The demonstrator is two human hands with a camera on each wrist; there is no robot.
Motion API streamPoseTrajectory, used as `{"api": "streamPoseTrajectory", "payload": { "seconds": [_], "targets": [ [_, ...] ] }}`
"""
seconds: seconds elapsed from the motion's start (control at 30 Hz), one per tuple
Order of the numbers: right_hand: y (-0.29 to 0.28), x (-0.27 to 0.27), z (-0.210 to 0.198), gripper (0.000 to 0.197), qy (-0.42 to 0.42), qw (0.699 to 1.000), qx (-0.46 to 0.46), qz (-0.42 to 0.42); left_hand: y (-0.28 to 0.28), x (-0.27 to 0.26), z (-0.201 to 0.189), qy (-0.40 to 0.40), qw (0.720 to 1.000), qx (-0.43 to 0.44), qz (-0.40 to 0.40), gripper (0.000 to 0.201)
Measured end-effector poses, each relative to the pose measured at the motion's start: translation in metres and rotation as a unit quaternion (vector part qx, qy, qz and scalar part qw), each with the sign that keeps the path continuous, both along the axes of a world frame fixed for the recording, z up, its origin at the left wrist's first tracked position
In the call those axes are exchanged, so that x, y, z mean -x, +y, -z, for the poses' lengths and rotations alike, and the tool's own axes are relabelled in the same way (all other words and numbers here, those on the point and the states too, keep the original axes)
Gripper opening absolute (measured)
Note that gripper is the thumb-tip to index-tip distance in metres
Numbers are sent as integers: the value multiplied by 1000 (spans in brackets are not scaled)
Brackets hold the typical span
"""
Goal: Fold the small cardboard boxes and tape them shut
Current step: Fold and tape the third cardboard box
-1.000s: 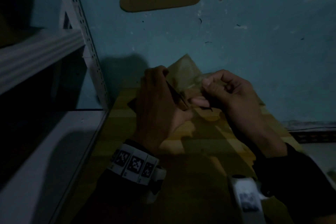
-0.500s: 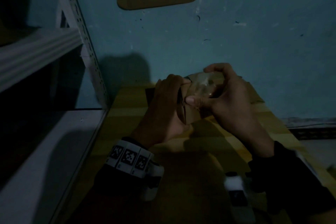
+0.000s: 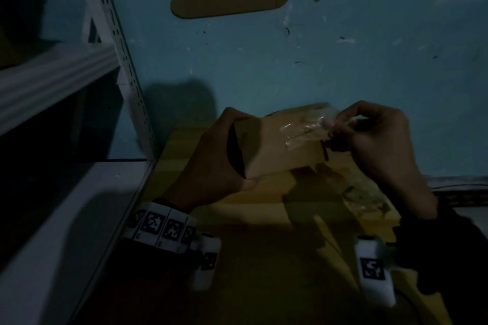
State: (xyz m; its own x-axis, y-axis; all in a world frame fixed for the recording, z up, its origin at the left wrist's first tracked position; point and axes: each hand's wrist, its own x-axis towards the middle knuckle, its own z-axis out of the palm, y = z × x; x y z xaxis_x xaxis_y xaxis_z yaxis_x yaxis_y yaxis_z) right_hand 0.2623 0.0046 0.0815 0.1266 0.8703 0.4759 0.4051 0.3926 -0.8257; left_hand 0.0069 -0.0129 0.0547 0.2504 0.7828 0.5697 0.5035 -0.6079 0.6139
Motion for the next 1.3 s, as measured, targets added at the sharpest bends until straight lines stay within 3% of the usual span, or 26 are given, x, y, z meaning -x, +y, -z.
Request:
{"api": "streamPoseTrajectory", "payload": {
  "seconds": [0.2,0.33,0.47,0.6,0.67,0.73,0.87,1.0,1.13,1.3],
  "targets": [
    [-4,-5,-6,31,87,992,75,-57,3,8,-1,2,1000,6,-11,88],
    [-6,-12,-11,35,77,980,169,-77,8,12,1,22,1000,7,-11,89],
    [-6,-15,-11,49,22,985,168,-34,11,20,1,37,999,6,-19,89],
    [-1,-5,-3,57,46,988,141,-32,11,19,3,53,998,14,-43,88],
    [-2,2,-1,69,-11,999,25,25,12,17,6,77,996,10,-47,86],
    [-7,12,0,72,-118,990,-74,29,13,14,9,102,994,6,-41,86],
    [-9,31,9,79,-261,963,-45,-48,12,4,11,112,993,-6,-25,80],
    [-5,39,25,74,-378,925,-34,-28,10,-1,9,115,993,-11,-10,80],
    [-1,34,24,66,-293,955,-9,-37,8,-3,8,96,995,3,-2,87],
    [0,31,26,38,-294,953,-22,-75,7,-5,7,77,997,15,-5,87]
  ]
}}
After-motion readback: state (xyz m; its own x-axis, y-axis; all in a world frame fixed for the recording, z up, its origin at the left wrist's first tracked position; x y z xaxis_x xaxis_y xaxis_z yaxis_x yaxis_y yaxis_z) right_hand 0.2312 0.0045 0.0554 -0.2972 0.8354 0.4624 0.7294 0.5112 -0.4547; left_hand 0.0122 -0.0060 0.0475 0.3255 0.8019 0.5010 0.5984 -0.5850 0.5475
